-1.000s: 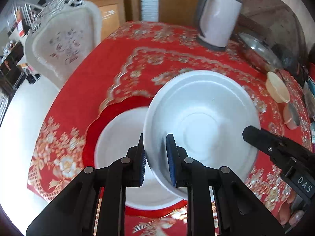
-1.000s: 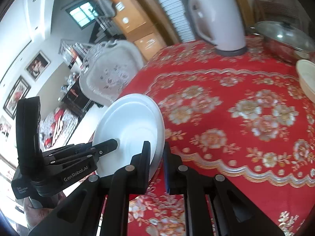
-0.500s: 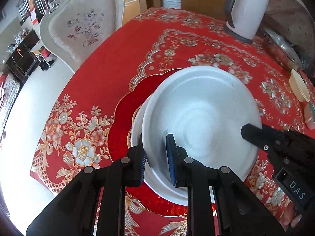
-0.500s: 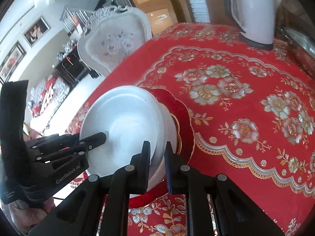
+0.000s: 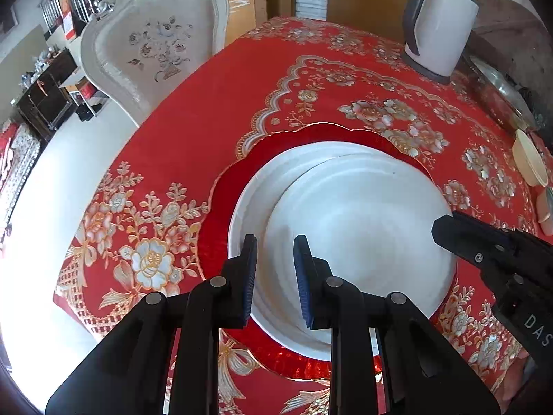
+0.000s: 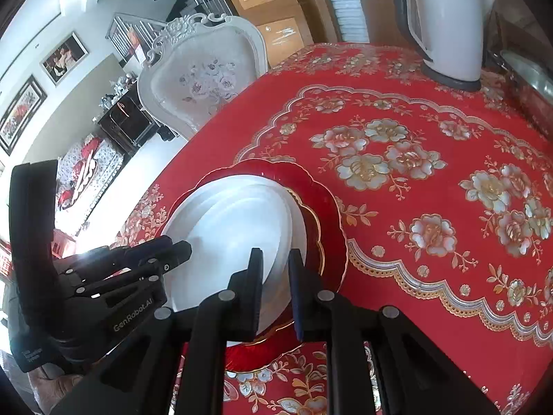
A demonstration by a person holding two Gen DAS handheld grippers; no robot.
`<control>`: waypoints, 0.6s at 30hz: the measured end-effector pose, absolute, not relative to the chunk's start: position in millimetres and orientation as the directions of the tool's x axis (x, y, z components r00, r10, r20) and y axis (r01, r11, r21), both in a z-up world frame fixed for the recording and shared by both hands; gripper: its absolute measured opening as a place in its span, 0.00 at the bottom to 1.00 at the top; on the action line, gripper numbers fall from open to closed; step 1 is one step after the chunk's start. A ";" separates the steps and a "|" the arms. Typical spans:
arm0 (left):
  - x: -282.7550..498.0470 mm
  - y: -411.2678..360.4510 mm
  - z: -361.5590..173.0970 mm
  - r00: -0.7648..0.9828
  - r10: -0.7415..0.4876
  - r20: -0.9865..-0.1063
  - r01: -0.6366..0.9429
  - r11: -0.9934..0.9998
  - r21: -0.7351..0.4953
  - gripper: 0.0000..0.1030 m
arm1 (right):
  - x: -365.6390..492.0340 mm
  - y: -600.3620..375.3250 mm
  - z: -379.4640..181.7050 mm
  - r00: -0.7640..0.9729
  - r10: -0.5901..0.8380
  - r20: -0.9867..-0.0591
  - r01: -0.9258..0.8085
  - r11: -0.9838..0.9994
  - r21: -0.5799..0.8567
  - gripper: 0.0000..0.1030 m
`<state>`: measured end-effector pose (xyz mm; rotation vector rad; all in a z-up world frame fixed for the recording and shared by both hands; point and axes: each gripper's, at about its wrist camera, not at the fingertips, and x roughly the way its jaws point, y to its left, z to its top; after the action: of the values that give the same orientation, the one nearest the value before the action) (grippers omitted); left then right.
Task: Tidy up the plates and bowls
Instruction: 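Carry the white bowl with both grippers and lower it onto the stack, then open both grippers and withdraw from the stack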
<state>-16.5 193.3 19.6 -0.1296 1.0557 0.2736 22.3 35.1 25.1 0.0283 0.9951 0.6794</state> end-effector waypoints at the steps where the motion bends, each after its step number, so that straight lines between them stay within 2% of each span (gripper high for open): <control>1: -17.8 194.0 21.3 0.468 0.160 -0.869 -0.288 0.958 0.021 0.21 | 21.9 34.9 25.3 0.356 0.543 -0.761 -0.516 0.793 0.324 0.15; 11: -27.1 167.2 56.8 0.590 0.125 -0.798 -0.252 0.967 -0.035 0.21 | 12.3 -3.5 52.6 0.438 0.569 -0.696 -0.483 0.802 0.352 0.16; 12: -25.9 160.6 58.4 0.598 0.117 -0.793 -0.240 0.970 -0.038 0.21 | 10.9 -11.6 55.5 0.454 0.564 -0.689 -0.474 0.808 0.349 0.18; 18: -6.3 106.4 57.4 0.613 0.020 -0.790 -0.148 0.985 -0.091 0.21 | 9.4 -55.6 65.1 0.528 0.530 -0.663 -0.406 0.844 0.351 0.22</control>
<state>-6.3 106.4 57.4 -0.1524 0.9066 0.0972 9.4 -55.6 65.1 0.1597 0.8457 0.5621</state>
